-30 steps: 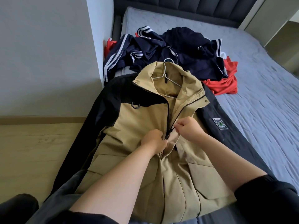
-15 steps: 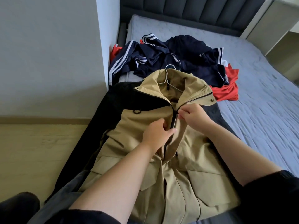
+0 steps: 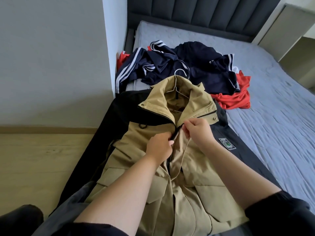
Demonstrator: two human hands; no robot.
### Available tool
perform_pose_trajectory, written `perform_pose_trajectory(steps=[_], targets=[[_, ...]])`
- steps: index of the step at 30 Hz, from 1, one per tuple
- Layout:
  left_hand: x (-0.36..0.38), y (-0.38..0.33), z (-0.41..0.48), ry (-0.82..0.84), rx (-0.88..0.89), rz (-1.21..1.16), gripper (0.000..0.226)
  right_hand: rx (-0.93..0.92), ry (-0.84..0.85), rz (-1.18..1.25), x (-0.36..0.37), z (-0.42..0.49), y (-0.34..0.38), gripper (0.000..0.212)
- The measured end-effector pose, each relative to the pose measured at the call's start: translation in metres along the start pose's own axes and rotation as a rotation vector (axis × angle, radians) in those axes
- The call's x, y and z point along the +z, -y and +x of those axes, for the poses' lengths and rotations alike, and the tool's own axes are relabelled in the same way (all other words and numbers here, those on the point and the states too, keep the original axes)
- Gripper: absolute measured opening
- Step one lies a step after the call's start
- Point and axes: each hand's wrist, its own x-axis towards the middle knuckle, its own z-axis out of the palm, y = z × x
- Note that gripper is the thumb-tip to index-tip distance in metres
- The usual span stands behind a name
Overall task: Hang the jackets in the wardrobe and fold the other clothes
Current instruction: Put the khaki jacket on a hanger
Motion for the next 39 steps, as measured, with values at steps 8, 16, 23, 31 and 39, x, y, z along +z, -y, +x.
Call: perform_pose_trajectory(steps=[8,16,23,31,39], targets=[[0.002,0.017,-0.006,0.067,-0.125,0.089,0.013,-0.073,-0.363,0.015,0.005,0.005,0.014,0.040],[-0.008,0.028,-0.001,0.175,-0.177,0.223,0.023,-0.240,-0.300,-0.034,-0.004,0.008,0.038,0.038],[-0.041,-0.030,0.017,-0.287,0.161,-0.142,0.029,-0.390,-0.185,-0.099,-0.016,0.001,0.041,0.033],[-0.055,-0.025,0.020,-0.273,0.163,-0.015,0.023,-0.380,-0.097,-0.090,-0.012,-0.009,0.044,0.039],[-0.049,-0.009,0.009,-0.135,0.081,0.035,0.007,-0.621,-0.328,-0.310,-0.009,-0.023,0.048,0.026]])
